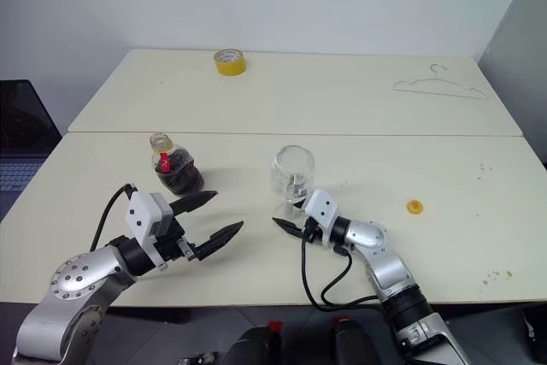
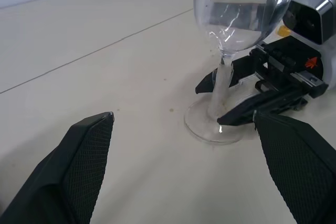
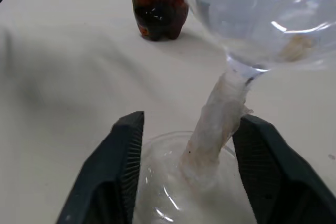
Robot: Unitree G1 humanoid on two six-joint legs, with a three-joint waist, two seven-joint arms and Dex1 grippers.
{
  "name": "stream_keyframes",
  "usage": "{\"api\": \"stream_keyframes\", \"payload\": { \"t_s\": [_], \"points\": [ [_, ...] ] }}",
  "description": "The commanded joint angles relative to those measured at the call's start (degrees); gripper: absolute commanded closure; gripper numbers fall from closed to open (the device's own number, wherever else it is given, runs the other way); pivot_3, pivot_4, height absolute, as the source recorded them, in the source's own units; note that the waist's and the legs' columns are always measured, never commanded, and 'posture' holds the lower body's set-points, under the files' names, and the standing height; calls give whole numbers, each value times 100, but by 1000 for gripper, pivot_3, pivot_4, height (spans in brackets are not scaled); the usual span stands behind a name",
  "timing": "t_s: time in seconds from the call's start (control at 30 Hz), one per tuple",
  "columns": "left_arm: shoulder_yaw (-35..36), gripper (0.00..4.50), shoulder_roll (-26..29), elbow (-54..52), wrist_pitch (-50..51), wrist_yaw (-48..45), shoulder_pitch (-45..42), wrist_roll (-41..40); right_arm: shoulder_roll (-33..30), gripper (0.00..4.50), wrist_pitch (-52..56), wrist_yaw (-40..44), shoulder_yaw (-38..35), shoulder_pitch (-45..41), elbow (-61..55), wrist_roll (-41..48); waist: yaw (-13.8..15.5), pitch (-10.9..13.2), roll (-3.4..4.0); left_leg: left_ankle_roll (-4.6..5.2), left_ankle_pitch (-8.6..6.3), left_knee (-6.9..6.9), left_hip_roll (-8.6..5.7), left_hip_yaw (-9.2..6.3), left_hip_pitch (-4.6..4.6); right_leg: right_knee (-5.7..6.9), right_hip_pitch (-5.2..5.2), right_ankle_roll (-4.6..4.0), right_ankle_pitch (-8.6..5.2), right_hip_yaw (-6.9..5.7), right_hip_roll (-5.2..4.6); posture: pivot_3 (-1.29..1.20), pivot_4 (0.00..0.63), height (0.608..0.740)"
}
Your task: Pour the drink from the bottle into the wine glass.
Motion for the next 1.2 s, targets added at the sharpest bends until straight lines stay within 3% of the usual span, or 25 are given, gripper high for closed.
{"api": "stream_keyframes", "payload": {
  "t_s": [0.03,0.07,0.1,0.27,0.43,0.63,0.87,1.07,1.2],
  "points": [
    [122,0,-58,-23,-226,85,52,75,-51,488,32,80,-38,71,-356,72,0,0,0,0,0,0,0,0,0,0,0,0,0,0,0,0,150,740],
    [109,0,-70,-7,-262,96,64,99,-67,84,49,77,-44,92,-412,76,1,0,0,0,0,0,0,0,0,0,0,0,0,0,0,0,150,740],
    [90,0,-97,7,-303,126,75,132,-86,34,44,48,-60,119,-471,60,1,0,0,0,0,0,0,0,0,0,0,0,0,0,0,0,150,740],
    [50,0,-177,86,-439,215,88,262,-265,34,19,-86,-70,201,-670,-154,2,0,0,0,0,0,0,0,0,0,0,0,0,0,0,0,150,740],
    [62,0,-285,93,-463,315,215,255,-824,34,329,137,-186,595,-1446,-11,17,-1,-1,0,0,1,-1,0,-2,-2,2,0,0,0,-2,0,150,740],
    [235,0,-643,174,-819,647,669,417,-1928,34,1698,468,-899,1360,-3276,886,22,-1,-1,3,-2,2,0,-4,-3,-4,6,1,0,-2,-3,0,150,740],
    [635,0,-1287,404,-1574,1497,1039,907,-2760,34,3664,279,-2204,1566,-5056,2786,27,-1,-2,5,-3,0,2,-5,-3,-7,9,1,-1,-4,-2,0,150,740],
    [837,0,-1225,1117,-1781,1613,683,1025,-2842,34,4223,-46,-2207,1254,-5443,3307,40,-3,-5,6,-3,2,0,-8,0,-9,17,2,-2,-12,-1,0,150,740],
    [914,0,-935,1865,-1743,1702,-99,1164,-2762,34,4306,-186,-2056,974,-5495,3376,56,-3,-7,6,-3,4,-2,-13,-1,-9,20,2,-1,-18,-1,0,150,740]
  ]
}}
